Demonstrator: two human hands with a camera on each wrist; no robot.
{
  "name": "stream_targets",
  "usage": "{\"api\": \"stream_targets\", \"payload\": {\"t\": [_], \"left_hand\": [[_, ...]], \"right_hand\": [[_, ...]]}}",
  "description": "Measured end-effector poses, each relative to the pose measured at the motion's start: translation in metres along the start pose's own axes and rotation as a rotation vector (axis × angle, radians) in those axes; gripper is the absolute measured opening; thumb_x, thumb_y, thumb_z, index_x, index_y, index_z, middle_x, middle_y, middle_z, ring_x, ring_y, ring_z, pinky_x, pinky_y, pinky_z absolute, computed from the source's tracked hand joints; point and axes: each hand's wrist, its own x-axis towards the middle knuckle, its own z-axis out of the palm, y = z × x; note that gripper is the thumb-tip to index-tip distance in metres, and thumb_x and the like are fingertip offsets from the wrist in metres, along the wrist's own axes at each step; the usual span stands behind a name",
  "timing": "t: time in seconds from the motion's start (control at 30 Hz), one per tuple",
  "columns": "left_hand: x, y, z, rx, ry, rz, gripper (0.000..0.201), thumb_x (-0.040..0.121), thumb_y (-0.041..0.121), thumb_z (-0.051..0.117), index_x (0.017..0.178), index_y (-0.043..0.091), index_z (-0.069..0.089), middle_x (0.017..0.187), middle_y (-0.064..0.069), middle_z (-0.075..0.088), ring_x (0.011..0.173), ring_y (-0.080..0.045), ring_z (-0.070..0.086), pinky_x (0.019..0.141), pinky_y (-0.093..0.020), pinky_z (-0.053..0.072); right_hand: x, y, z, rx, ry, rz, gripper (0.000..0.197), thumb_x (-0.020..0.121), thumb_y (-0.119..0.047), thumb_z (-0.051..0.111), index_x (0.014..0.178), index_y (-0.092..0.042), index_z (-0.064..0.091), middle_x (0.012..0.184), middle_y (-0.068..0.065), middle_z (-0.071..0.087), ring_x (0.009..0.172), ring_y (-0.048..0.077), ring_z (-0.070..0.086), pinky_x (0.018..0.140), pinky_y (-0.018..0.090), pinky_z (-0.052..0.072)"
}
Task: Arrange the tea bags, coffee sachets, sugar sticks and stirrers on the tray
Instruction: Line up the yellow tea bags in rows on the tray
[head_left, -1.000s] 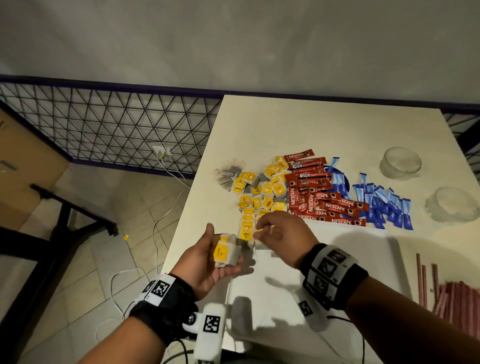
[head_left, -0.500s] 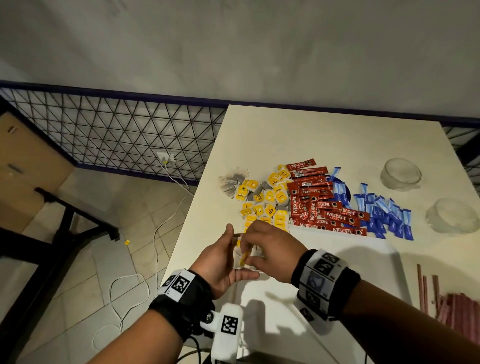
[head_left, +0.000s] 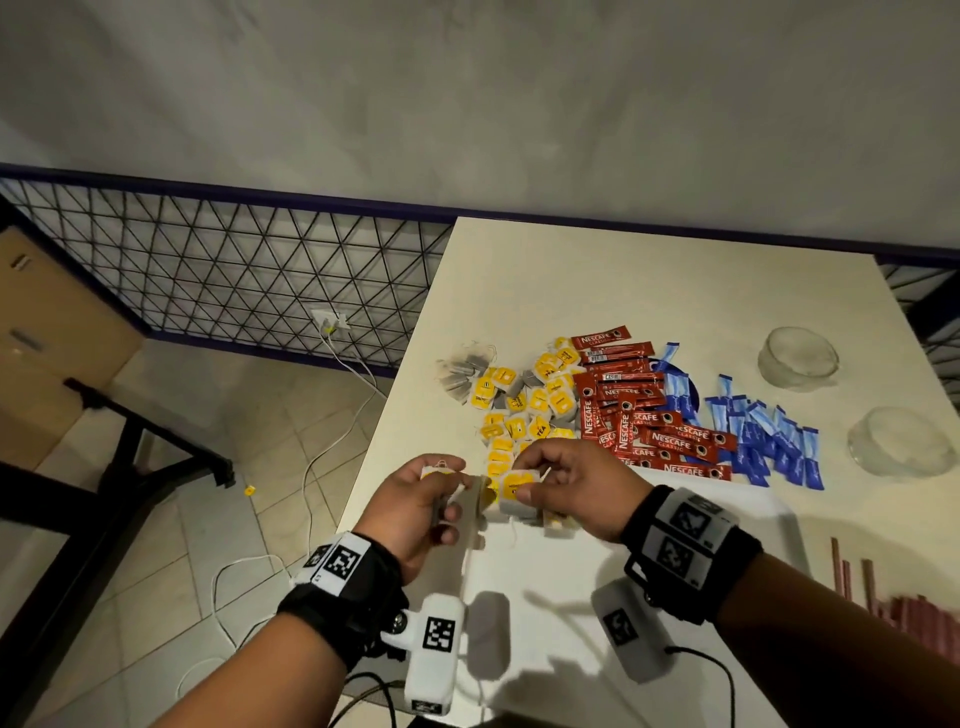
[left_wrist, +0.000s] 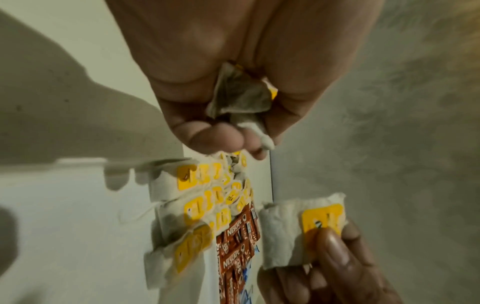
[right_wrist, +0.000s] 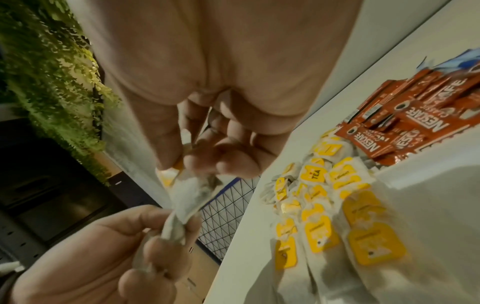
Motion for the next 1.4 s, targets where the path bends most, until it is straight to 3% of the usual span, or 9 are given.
{"api": "stream_targets", "payload": {"t": [0.17, 0.3, 0.47, 0.57, 0.7, 0.87, 1.1, 1.27, 1.4], "left_hand": [[0.002, 0.011, 0.008, 0.582, -0.202, 0.298, 0.017, 0.074, 0.011, 0.082, 0.085, 0.022, 0.073, 0.07, 0.006, 0.067, 0.06, -0.006, 0.057, 0.062, -0.018, 0.047], [0.017, 0.01, 0.017, 0.839, -0.166, 0.416, 0.014, 0.081, 0.024, 0.077, 0.078, 0.036, 0.071, 0.084, 0.009, 0.072, 0.08, -0.005, 0.065, 0.079, -0.021, 0.047], [0.034, -0.006, 0.024, 0.951, -0.116, 0.302, 0.016, 0.086, 0.029, 0.069, 0.075, 0.018, 0.067, 0.073, -0.001, 0.063, 0.066, -0.015, 0.053, 0.065, -0.025, 0.041], [0.043, -0.024, 0.026, 1.091, -0.047, 0.148, 0.015, 0.088, 0.034, 0.065, 0.082, 0.02, 0.062, 0.082, -0.002, 0.059, 0.079, -0.02, 0.052, 0.068, -0.026, 0.037], [0.047, -0.041, 0.032, 1.188, -0.081, 0.043, 0.025, 0.091, 0.034, 0.06, 0.068, 0.026, 0.054, 0.079, -0.001, 0.058, 0.083, -0.022, 0.052, 0.071, -0.026, 0.038], [0.053, -0.048, 0.035, 1.266, -0.103, 0.029, 0.035, 0.091, 0.031, 0.058, 0.061, 0.017, 0.046, 0.064, 0.002, 0.051, 0.075, -0.024, 0.051, 0.062, -0.026, 0.034], [0.054, -0.051, 0.038, 1.337, -0.078, 0.085, 0.02, 0.091, 0.031, 0.056, 0.103, 0.021, 0.069, 0.105, -0.004, 0.07, 0.099, -0.026, 0.062, 0.081, -0.028, 0.048], [0.053, -0.054, 0.039, 1.316, -0.022, 0.105, 0.016, 0.088, 0.033, 0.053, 0.097, 0.024, 0.063, 0.101, -0.003, 0.069, 0.093, -0.028, 0.063, 0.078, -0.031, 0.05], [0.054, -0.055, 0.04, 1.334, 0.014, 0.078, 0.013, 0.087, 0.035, 0.053, 0.085, 0.023, 0.06, 0.097, -0.003, 0.068, 0.091, -0.029, 0.063, 0.079, -0.034, 0.053]], "right_hand": [[0.007, -0.005, -0.004, -0.095, 0.046, -0.038, 0.012, 0.082, -0.023, 0.072, 0.077, -0.033, 0.068, 0.08, -0.008, 0.065, 0.069, 0.02, 0.061, 0.068, 0.035, 0.05], [0.014, -0.009, -0.009, -0.18, 0.129, -0.064, 0.017, 0.088, -0.022, 0.067, 0.077, -0.034, 0.063, 0.079, -0.011, 0.061, 0.062, -0.001, 0.052, 0.062, 0.02, 0.042], [0.011, 0.02, -0.014, -0.141, 0.259, 0.047, 0.008, 0.087, -0.024, 0.067, 0.085, -0.03, 0.062, 0.075, -0.01, 0.058, 0.061, 0.001, 0.05, 0.062, 0.021, 0.04], [0.002, 0.055, -0.017, -0.24, 0.348, 0.255, 0.012, 0.087, -0.028, 0.067, 0.082, -0.024, 0.056, 0.077, -0.01, 0.058, 0.076, 0.008, 0.056, 0.064, 0.02, 0.04], [0.0, 0.092, -0.004, -0.453, 0.207, 0.488, 0.02, 0.087, -0.041, 0.063, 0.09, -0.021, 0.06, 0.091, -0.003, 0.062, 0.094, 0.019, 0.061, 0.079, 0.024, 0.045], [0.0, 0.092, 0.005, -0.35, 0.217, 0.484, 0.021, 0.085, -0.04, 0.067, 0.084, -0.02, 0.059, 0.081, -0.004, 0.061, 0.081, 0.016, 0.058, 0.073, 0.025, 0.045], [0.001, 0.096, 0.009, -0.376, 0.256, 0.465, 0.018, 0.087, -0.035, 0.067, 0.081, -0.021, 0.057, 0.08, -0.005, 0.06, 0.079, 0.014, 0.055, 0.062, 0.021, 0.036], [0.001, 0.096, 0.01, -0.348, 0.274, 0.491, 0.019, 0.087, -0.038, 0.066, 0.078, -0.024, 0.056, 0.079, -0.007, 0.06, 0.078, 0.012, 0.056, 0.057, 0.016, 0.035], [0.002, 0.094, 0.011, -0.363, 0.26, 0.468, 0.026, 0.089, -0.04, 0.062, 0.072, -0.023, 0.052, 0.075, -0.004, 0.059, 0.077, 0.015, 0.055, 0.063, 0.024, 0.037]]}}
